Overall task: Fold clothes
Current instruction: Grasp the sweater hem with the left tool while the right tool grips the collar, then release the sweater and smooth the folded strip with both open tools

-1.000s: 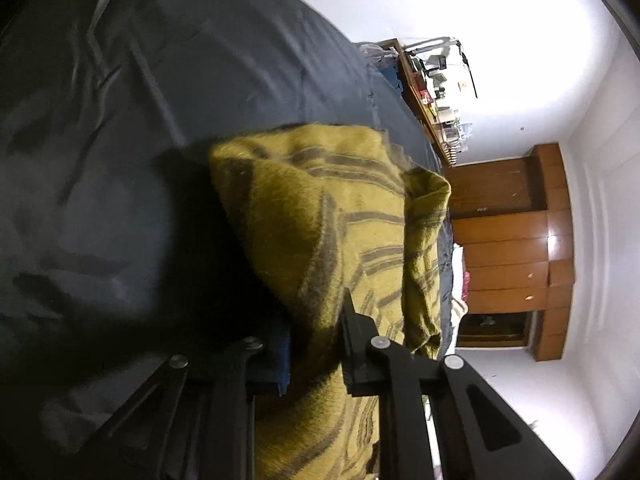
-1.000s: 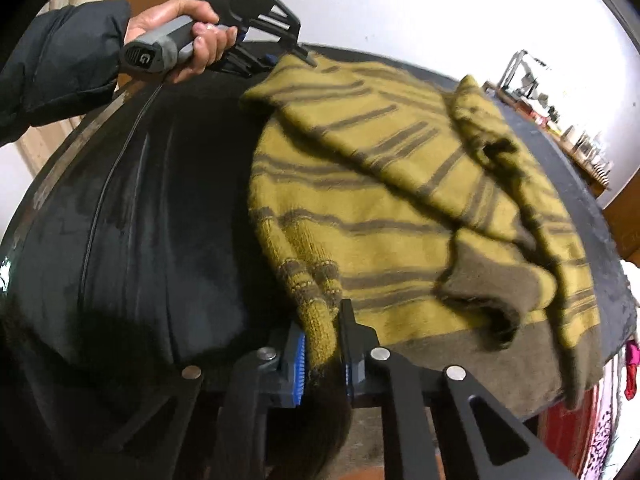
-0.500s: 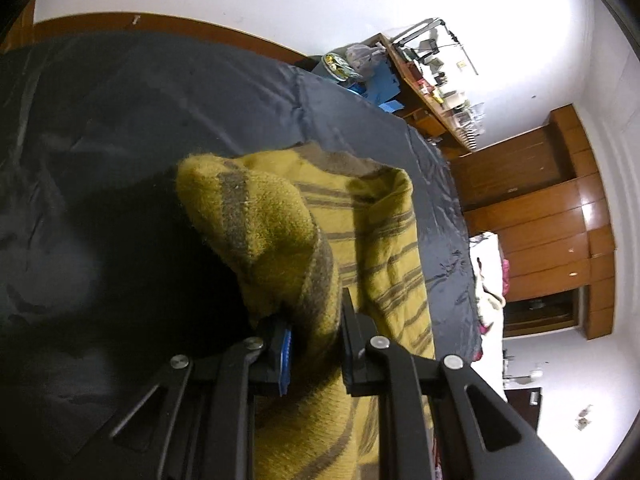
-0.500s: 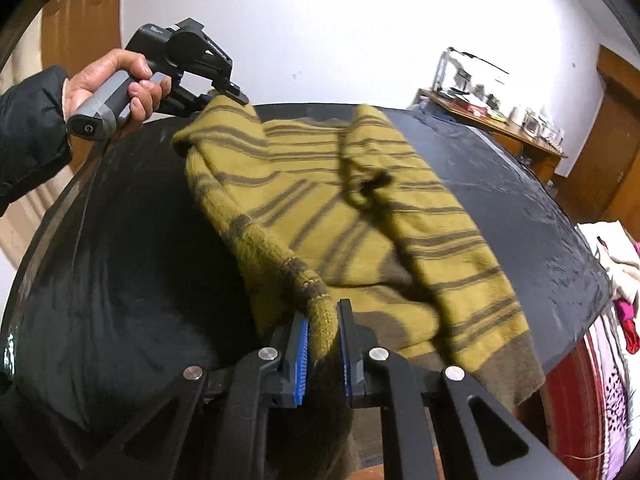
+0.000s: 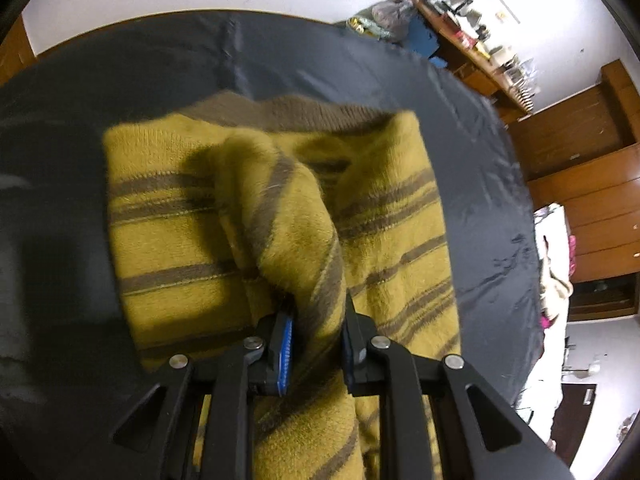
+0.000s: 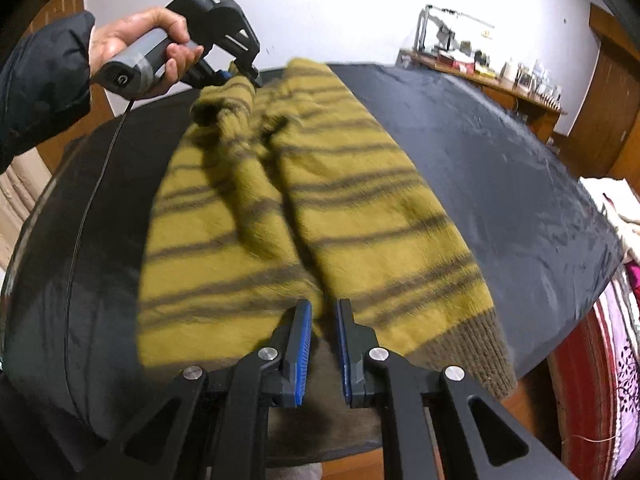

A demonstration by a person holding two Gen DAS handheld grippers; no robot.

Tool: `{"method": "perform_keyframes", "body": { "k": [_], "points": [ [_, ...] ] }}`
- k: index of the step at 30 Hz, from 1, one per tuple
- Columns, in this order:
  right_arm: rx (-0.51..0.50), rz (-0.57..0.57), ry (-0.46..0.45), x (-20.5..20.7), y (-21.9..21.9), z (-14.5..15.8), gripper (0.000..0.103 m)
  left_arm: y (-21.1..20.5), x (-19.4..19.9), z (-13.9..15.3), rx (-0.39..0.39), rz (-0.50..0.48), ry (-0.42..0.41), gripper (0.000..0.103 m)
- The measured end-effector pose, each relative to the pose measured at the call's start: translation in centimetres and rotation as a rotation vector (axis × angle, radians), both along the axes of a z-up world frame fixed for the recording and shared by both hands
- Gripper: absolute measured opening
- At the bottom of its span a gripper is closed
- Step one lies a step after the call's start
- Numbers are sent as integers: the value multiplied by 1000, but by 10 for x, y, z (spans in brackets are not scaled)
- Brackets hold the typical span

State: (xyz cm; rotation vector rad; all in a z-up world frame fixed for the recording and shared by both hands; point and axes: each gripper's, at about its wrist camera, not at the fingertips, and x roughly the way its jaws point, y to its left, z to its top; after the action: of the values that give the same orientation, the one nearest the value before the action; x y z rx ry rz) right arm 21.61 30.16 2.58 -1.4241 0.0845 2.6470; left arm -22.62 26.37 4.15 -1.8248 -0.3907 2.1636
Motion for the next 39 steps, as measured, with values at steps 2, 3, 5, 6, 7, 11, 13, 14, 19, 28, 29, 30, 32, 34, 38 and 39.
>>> {"method": "perform_keyframes", "body": {
  "k": [2,3,5,6,7,11,13,14,19,28,29,30,32,34,38,39],
  "points": [
    [-11,9,-29,1,10,-10,14,6,-2,-8,-6,0,-11,33],
    [-15,17,-37,2,13,-13,14,7,-4,-9,15,12,-15,38],
    [-19,44,-26,4,16,-14,14,7,-5,-4,77,24,-21,72],
    [-22,60,-22,5,18,-14,14,6,-6,1,104,29,-19,77],
    [-24,81,-21,5,18,-13,14,6,-6,9,121,30,-7,78],
    [-52,108,7,6,28,-3,14,6,2,47,165,-38,64,81],
    [-46,119,51,8,33,9,14,-3,10,60,137,-46,95,82],
    [-43,128,68,8,35,14,14,-8,15,66,121,-49,110,82],
    [-55,228,137,-2,28,37,15,-32,30,58,80,-23,96,82],
    [-127,416,28,-30,-15,17,14,7,54,3,289,-72,-23,82],
    [-109,398,-2,-32,-16,9,14,12,52,0,294,-74,-22,83],
    [-92,379,-31,-34,-16,2,14,16,48,-3,295,-71,-24,84],
    [-92,355,-55,-37,-14,-7,15,21,43,-10,290,-64,-26,96],
    [-99,339,-60,-39,-13,-12,15,26,40,-14,271,-72,-20,102],
    [-25,329,-49,-38,-23,-13,15,28,42,-11,253,-118,-6,102],
    [-25,322,-48,-37,-23,-12,15,27,43,-9,265,-127,-8,102]
  ]
}}
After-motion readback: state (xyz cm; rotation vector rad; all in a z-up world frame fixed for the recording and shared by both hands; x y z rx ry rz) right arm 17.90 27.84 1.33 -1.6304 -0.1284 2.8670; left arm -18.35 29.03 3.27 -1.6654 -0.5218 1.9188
